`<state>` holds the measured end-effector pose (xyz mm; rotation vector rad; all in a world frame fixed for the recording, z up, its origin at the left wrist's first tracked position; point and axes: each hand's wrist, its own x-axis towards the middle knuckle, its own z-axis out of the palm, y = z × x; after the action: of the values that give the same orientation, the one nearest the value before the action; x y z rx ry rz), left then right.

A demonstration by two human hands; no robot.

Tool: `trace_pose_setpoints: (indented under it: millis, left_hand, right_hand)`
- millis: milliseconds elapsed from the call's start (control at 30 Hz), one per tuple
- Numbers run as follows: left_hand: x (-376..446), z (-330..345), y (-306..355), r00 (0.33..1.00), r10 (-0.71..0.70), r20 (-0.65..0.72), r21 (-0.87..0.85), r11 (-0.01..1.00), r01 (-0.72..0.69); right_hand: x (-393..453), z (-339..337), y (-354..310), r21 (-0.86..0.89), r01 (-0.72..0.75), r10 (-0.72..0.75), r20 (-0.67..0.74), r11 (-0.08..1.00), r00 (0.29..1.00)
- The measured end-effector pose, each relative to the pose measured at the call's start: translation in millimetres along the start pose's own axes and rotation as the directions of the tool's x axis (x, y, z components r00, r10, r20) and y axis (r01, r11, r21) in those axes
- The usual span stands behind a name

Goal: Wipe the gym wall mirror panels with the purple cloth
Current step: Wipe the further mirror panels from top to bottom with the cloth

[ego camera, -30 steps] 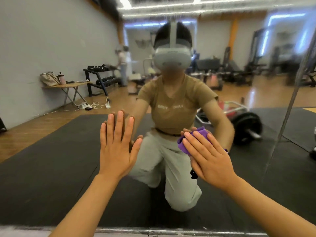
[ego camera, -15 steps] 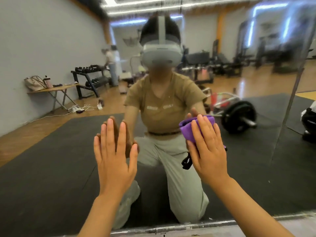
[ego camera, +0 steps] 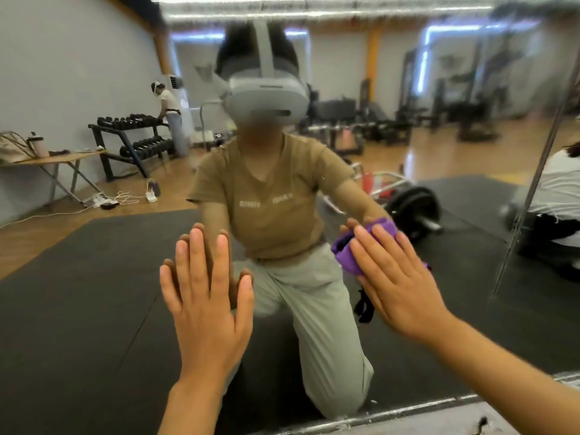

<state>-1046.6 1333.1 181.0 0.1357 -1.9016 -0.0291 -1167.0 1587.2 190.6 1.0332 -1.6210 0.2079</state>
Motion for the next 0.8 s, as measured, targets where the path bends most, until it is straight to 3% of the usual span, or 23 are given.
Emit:
trace_pose_setpoints:
  millis: [67, 167, 300, 367, 433, 533, 600, 700, 800]
  left_hand:
    - [1, -1, 1, 1.000, -0.013, 0.011, -0.003, 1.000, 0.013]
    - [1, -5, 2, 0.999, -0.022, 0.032, -0.022, 0.999, 0.023]
    - [1, -10, 3, 0.998, -0.028, 0.050, -0.043, 0.999, 0.030]
    - [0, -11, 3, 0.998, -0.029, 0.055, -0.048, 0.998, 0.032]
    - [0, -11, 2, 0.998, -0.031, 0.054, -0.053, 0.998, 0.033]
    - [0, -10, 3, 0.998, -0.037, 0.047, -0.049, 0.998, 0.040]
    - [0, -9, 4, 0.998, -0.041, 0.040, -0.050, 0.998, 0.043]
    - [0, -8, 5, 0.998, -0.046, 0.040, -0.049, 0.998, 0.048]
    - [1, -7, 6, 0.998, -0.055, 0.037, -0.061, 0.996, 0.057]
  right_hand:
    - [43, -12, 16, -0.003, 0.025, -0.025, -0.037, 1.000, 0.999]
    - [106, -26, 30, 0.033, -0.053, 0.057, -0.124, 0.998, 0.991]
    - [109, -20, 24, 0.039, -0.140, 0.145, -0.238, 0.989, 0.960]
    - [73, -3, 4, 0.025, -0.099, 0.102, -0.198, 0.995, 0.975]
    - [14, 15, -15, -0.024, 0.078, -0.079, -0.052, 0.997, 0.996]
    - [-72, 27, -19, -0.096, 0.358, -0.331, 0.216, 0.929, 0.918]
    - [-92, 24, -14, -0.138, 0.444, -0.392, 0.293, 0.885, 0.872]
    - [-75, 16, -2, -0.132, 0.470, -0.418, 0.295, 0.873, 0.859]
    - [-22, 4, 15, -0.076, 0.297, -0.289, 0.096, 0.952, 0.953]
